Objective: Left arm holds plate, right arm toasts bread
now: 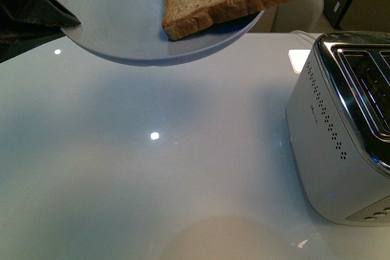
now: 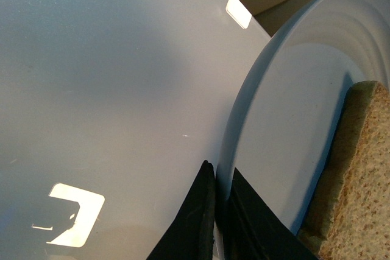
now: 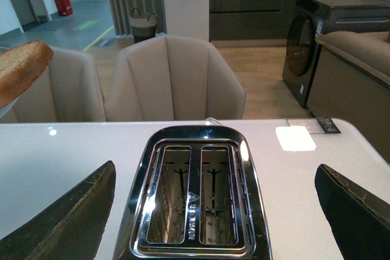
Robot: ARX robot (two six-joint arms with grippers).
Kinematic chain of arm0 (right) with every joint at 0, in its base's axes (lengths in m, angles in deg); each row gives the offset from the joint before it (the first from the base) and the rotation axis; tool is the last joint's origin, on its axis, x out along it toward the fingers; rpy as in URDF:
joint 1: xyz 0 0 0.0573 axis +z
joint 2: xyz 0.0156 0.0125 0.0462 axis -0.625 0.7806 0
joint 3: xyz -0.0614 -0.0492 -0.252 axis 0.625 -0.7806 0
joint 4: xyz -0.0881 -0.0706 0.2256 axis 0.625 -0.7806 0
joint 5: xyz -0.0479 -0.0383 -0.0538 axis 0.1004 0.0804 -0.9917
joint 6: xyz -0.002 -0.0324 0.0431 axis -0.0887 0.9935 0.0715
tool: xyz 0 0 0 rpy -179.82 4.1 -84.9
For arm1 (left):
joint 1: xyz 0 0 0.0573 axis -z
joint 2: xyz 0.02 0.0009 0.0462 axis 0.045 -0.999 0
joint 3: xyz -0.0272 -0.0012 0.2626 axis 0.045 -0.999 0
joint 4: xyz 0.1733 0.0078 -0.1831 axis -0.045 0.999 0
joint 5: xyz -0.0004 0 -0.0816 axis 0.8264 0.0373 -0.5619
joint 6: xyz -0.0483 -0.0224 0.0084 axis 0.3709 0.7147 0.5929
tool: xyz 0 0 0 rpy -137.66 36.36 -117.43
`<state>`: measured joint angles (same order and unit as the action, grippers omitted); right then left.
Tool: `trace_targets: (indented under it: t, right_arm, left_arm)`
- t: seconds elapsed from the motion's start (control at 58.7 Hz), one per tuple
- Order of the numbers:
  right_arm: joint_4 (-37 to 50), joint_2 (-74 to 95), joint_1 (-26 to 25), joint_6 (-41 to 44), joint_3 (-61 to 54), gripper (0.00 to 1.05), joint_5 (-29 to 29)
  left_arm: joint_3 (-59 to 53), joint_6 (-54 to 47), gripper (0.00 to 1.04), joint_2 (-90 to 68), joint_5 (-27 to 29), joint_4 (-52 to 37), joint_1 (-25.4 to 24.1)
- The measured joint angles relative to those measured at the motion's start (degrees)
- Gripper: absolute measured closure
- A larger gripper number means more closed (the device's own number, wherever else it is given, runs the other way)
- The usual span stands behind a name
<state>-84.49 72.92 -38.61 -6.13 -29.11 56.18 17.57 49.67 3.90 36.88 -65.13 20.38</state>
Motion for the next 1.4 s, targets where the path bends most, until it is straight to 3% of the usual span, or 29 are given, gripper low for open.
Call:
trace_targets:
  t: [0.886, 0.954, 1.039, 1.397]
  right_arm:
    - [-0.1, 0.1, 0.0, 0.0, 0.0, 0.09, -0.2]
    - [-11.0, 5.8, 1.7, 0.3, 4.2, 0.09, -6.0]
    - [-17.0, 14.0, 2.8, 0.3, 7.3, 0.09, -7.1]
    - [0.9, 41.1, 8.3, -6.9, 19.4, 0.09, -4.7]
  left_arm:
    - [0.2, 0.8, 1.01, 1.1, 0.2, 0.2, 1.8]
    - [0.2, 0.9, 1.01, 1.1, 0.2, 0.2, 1.8]
    - [0.2, 0.9, 1.01, 1.2, 0.2, 0.2, 1.8]
    - [0.2, 0.9, 1.01, 1.2, 0.3, 0.2, 1.9]
